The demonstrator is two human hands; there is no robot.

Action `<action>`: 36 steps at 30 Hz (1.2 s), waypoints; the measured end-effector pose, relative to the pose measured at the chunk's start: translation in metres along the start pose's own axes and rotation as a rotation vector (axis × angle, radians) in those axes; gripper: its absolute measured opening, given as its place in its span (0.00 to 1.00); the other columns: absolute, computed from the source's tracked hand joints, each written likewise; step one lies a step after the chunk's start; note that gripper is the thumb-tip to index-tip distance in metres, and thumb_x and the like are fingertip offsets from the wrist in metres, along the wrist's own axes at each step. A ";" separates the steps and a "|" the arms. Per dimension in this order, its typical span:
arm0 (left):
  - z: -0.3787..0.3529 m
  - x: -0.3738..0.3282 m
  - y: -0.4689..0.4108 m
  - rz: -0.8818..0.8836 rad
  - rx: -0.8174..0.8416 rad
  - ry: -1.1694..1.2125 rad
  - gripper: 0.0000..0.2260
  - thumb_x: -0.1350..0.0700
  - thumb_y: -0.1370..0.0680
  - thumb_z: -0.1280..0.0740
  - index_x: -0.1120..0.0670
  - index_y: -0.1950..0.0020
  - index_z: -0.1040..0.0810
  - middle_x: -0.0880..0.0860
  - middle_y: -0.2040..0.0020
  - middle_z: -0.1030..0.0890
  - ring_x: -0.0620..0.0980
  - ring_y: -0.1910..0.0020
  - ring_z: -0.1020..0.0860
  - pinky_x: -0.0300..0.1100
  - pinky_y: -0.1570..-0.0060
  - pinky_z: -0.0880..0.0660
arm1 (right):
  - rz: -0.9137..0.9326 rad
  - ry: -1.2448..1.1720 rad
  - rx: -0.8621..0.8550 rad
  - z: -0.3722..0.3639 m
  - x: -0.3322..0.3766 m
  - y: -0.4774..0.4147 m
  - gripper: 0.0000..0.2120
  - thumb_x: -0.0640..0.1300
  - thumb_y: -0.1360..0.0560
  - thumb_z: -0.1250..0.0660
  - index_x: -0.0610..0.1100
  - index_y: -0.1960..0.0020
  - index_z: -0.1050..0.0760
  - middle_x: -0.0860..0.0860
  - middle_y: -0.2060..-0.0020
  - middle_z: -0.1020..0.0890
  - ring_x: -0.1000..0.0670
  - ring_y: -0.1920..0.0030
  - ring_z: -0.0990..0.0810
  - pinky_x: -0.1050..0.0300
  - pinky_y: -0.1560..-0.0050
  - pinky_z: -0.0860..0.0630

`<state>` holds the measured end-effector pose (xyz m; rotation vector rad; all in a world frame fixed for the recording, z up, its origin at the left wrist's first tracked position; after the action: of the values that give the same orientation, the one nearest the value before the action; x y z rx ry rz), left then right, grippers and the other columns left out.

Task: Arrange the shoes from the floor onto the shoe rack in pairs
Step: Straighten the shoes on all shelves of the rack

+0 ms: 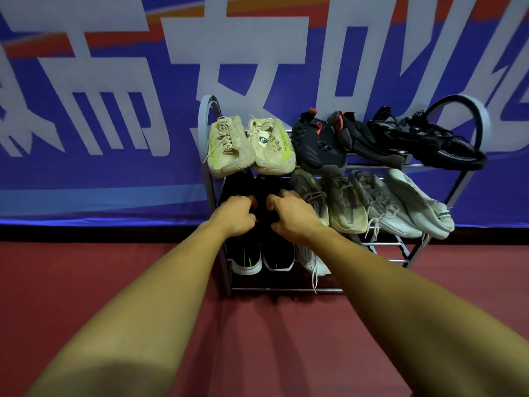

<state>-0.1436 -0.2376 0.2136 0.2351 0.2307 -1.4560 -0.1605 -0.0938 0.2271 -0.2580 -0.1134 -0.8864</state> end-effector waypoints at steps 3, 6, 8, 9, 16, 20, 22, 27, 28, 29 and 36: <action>0.001 0.001 0.001 0.106 0.023 0.163 0.15 0.59 0.24 0.40 0.58 0.39 0.23 0.60 0.42 0.21 0.59 0.45 0.22 0.47 0.46 0.23 | 0.047 -0.004 -0.013 0.009 0.003 0.008 0.17 0.43 0.29 0.31 0.45 0.42 0.29 0.45 0.48 0.28 0.41 0.42 0.29 0.50 0.59 0.29; 0.003 -0.003 0.004 0.213 -0.008 0.396 0.12 0.54 0.19 0.41 0.60 0.44 0.23 0.60 0.46 0.19 0.59 0.48 0.19 0.46 0.51 0.24 | 0.090 0.006 -0.040 0.018 0.009 0.017 0.16 0.43 0.30 0.31 0.45 0.44 0.30 0.46 0.49 0.29 0.42 0.44 0.29 0.49 0.60 0.29; -0.002 -0.010 0.007 0.298 0.040 0.737 0.14 0.52 0.18 0.43 0.58 0.41 0.24 0.57 0.50 0.18 0.56 0.53 0.18 0.45 0.55 0.23 | 0.110 0.010 -0.065 0.026 0.012 0.022 0.16 0.44 0.30 0.30 0.46 0.45 0.30 0.47 0.49 0.30 0.43 0.45 0.29 0.50 0.61 0.31; -0.003 -0.015 0.010 0.334 0.060 0.921 0.15 0.51 0.18 0.44 0.57 0.40 0.24 0.56 0.51 0.18 0.54 0.56 0.18 0.44 0.58 0.23 | 0.122 0.007 -0.072 0.030 0.013 0.024 0.16 0.45 0.30 0.30 0.46 0.45 0.30 0.47 0.48 0.30 0.43 0.45 0.29 0.50 0.61 0.31; -0.003 -0.021 0.021 0.365 0.096 1.130 0.08 0.51 0.23 0.34 0.56 0.53 0.24 0.50 0.73 0.29 0.44 0.82 0.32 0.40 0.65 0.26 | 0.192 0.005 -0.017 0.036 0.016 0.036 0.19 0.51 0.30 0.26 0.50 0.45 0.31 0.51 0.50 0.31 0.44 0.46 0.28 0.50 0.57 0.26; -0.010 -0.018 0.028 0.402 0.147 1.113 0.08 0.54 0.24 0.32 0.55 0.48 0.23 0.56 0.59 0.20 0.49 0.64 0.21 0.42 0.61 0.23 | 0.180 -0.066 0.002 0.039 0.004 0.044 0.30 0.57 0.34 0.23 0.53 0.38 0.32 0.51 0.45 0.29 0.47 0.42 0.29 0.46 0.51 0.24; -0.013 -0.016 0.031 0.432 0.191 1.122 0.07 0.55 0.24 0.34 0.54 0.47 0.23 0.56 0.55 0.20 0.51 0.60 0.20 0.43 0.62 0.23 | 0.145 -0.095 0.018 0.039 -0.004 0.049 0.37 0.60 0.37 0.21 0.52 0.35 0.34 0.51 0.43 0.29 0.47 0.41 0.29 0.47 0.49 0.24; -0.016 -0.010 0.037 0.514 0.256 1.054 0.05 0.57 0.22 0.38 0.54 0.57 0.23 0.53 0.63 0.19 0.51 0.61 0.21 0.44 0.60 0.24 | 0.090 -0.021 0.088 0.028 -0.022 0.051 0.35 0.48 0.32 0.24 0.53 0.30 0.36 0.48 0.41 0.31 0.46 0.40 0.29 0.50 0.52 0.26; -0.016 -0.007 0.038 0.527 0.267 1.044 0.07 0.57 0.22 0.38 0.55 0.57 0.22 0.52 0.65 0.18 0.51 0.62 0.20 0.43 0.61 0.24 | 0.064 -0.010 0.072 0.027 -0.026 0.051 0.31 0.44 0.29 0.28 0.54 0.30 0.36 0.47 0.41 0.31 0.43 0.40 0.28 0.49 0.52 0.25; -0.016 -0.005 0.040 0.529 0.296 1.034 0.08 0.57 0.21 0.39 0.56 0.56 0.21 0.52 0.66 0.17 0.51 0.62 0.20 0.43 0.62 0.24 | 0.026 -0.005 0.056 0.026 -0.032 0.052 0.29 0.43 0.27 0.31 0.54 0.30 0.36 0.47 0.41 0.31 0.41 0.40 0.27 0.47 0.51 0.24; -0.021 -0.002 0.046 0.515 0.444 0.879 0.07 0.59 0.23 0.39 0.58 0.58 0.22 0.56 0.59 0.20 0.53 0.62 0.21 0.45 0.57 0.22 | -0.113 0.073 0.025 0.023 -0.054 0.056 0.34 0.57 0.27 0.27 0.57 0.25 0.35 0.43 0.35 0.32 0.39 0.34 0.30 0.45 0.38 0.27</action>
<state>-0.0984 -0.2248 0.1950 1.2106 0.5084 -0.7968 -0.1504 -0.0130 0.2285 -0.1976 -0.0720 -1.0053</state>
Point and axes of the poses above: each hand's wrist, its own y-axis away from the middle knuckle, its own z-axis out of the back of the hand, x = y × z, the point moved 5 cm from there along -y, towards the middle knuckle
